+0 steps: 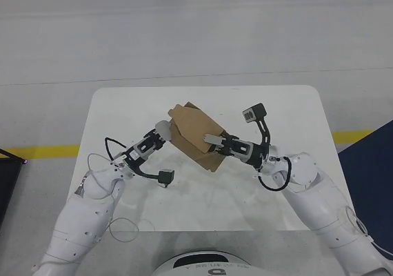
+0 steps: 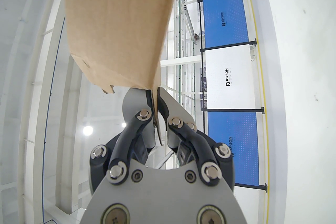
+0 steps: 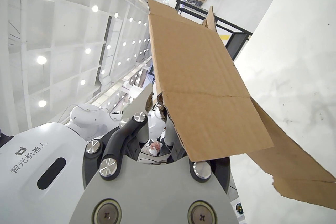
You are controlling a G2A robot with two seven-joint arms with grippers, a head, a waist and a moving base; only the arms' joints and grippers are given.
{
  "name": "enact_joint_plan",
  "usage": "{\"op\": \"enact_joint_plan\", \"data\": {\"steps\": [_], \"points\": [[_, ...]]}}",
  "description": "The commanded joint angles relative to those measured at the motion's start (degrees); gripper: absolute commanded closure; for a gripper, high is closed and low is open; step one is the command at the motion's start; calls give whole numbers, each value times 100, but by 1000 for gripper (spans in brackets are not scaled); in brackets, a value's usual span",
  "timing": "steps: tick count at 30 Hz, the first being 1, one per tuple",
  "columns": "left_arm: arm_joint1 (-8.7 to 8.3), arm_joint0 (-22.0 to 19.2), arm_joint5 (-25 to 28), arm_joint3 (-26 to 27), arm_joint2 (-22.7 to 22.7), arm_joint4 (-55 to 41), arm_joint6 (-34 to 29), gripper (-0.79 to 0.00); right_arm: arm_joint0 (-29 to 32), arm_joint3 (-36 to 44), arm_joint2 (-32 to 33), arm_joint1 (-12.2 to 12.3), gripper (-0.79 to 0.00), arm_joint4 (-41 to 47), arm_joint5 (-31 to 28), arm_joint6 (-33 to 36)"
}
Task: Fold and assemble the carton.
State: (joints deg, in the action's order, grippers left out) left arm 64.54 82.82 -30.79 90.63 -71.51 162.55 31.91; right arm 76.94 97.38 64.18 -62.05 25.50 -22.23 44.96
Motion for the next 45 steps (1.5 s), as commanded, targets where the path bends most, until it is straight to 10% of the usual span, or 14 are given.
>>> {"op": "enact_joint_plan", "data": {"steps": [1,8,9,10,11,45], "points": [[-3,-2,-6,-6,-12,11,-7,0,-1,2,-2,-2,0,-5,33,39],[-12,-4,-33,-22,-70,27,-60,0,5,10,13,-6,0,-52,101,104],[-12,0,-43,-28,-81,36,-93,-157,5,9,23,-6,0,-77,101,95],[-12,5,-59,-30,-89,42,-115,-597,5,4,43,-6,0,-115,81,62],[-12,15,-88,-30,-100,32,-141,-785,8,0,67,-6,0,-150,56,15],[88,-341,116,-220,762,300,273,-785,186,86,315,-117,0,67,-429,-848]]}}
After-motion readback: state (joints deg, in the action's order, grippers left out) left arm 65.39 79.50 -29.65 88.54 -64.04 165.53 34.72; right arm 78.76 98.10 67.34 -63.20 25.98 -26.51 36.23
